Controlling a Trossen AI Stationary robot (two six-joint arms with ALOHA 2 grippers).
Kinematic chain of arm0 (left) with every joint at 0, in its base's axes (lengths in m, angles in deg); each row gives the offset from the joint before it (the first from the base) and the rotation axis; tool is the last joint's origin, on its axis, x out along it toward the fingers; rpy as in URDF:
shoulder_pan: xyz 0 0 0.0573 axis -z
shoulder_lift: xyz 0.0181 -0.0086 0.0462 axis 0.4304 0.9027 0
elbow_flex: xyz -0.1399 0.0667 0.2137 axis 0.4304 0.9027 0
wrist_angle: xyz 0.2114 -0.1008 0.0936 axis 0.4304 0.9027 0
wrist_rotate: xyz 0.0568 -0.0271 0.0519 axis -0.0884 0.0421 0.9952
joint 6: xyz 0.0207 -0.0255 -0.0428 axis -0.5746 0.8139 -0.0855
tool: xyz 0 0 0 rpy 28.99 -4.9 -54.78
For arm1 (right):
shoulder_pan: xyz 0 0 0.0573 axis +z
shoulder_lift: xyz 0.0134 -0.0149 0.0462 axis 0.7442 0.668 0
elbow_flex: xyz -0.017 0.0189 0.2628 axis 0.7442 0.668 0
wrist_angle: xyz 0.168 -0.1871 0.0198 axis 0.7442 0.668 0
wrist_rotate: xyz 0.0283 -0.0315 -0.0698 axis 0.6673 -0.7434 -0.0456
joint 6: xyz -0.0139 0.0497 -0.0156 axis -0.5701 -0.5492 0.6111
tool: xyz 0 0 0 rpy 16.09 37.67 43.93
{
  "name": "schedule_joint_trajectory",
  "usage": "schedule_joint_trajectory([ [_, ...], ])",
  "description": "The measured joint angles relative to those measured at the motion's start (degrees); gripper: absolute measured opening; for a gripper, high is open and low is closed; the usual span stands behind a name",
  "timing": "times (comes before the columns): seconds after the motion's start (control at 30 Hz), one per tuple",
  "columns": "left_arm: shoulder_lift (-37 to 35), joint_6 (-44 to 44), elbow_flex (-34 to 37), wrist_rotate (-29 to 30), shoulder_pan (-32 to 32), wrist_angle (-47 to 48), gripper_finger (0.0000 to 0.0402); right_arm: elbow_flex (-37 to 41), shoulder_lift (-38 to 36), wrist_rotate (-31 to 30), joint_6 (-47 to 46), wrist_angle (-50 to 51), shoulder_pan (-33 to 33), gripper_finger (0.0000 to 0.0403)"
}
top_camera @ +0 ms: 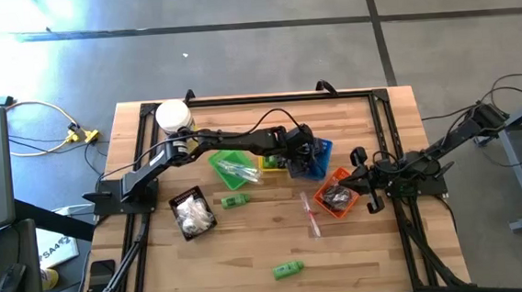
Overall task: Pick & Place Travel size toiletries
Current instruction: Put the razor into the blue bin, then put the shampoo bottle into the yellow bin
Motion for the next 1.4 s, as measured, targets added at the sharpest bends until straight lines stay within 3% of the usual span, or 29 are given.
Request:
schedule_joint_trajectory([
  [0.2, 0.0, 0.5, 0.0, 1.4, 0.0, -0.2, 0.013, 0.0, 0.0, 0.0, 0.0, 0.1, 0.0, 0.0003],
  [0.63, 0.1, 0.7, -3.7, 4.1, 0.8, 0.3, 0.0134, 0.0, 0.0, 0.0, 0.0, 0.3, 0.0, 0.0003],
  [0.77, 0.1, 0.7, -7.3, 11.9, 1.7, 4.0, 0.0134, 0.0, 0.0, 0.0, 0.0, 0.3, 0.0, 0.0003],
  [0.87, 0.1, 1.6, -11.9, 17.7, 2.4, 13.7, 0.0134, 0.0, 0.0, 0.0, -0.5, 0.3, 0.0, 0.0003],
  [1.03, -3.4, 12.4, -20.6, 20.6, 3.5, 39.3, 0.0121, 0.0, 0.0, 0.0, -0.5, 1.1, 0.0, 0.0003],
  [1.13, -6.7, 24.9, -24.7, 22.9, 4.4, 51.5, 0.0091, 0.0, 0.0, -0.2, -0.4, 1.5, 0.0, 0.0003],
  [1.23, -11.4, 39.4, -24.2, 23.2, 5.3, 61.5, 0.0055, 0.0, 0.0, -0.2, -0.4, 1.7, 0.0, 0.0003],
  [1.33, -16.9, 50.0, -23.2, 17.2, 5.5, 70.6, 0.0014, 0.0, 0.0, -0.6, -0.3, 1.6, 0.0, 0.0003],
  [1.4, -21.0, 55.7, -22.2, 11.2, 5.7, 70.3, 0.0006, 0.0, 0.0, -1.5, -0.3, 1.6, 0.0, 0.0003],
])
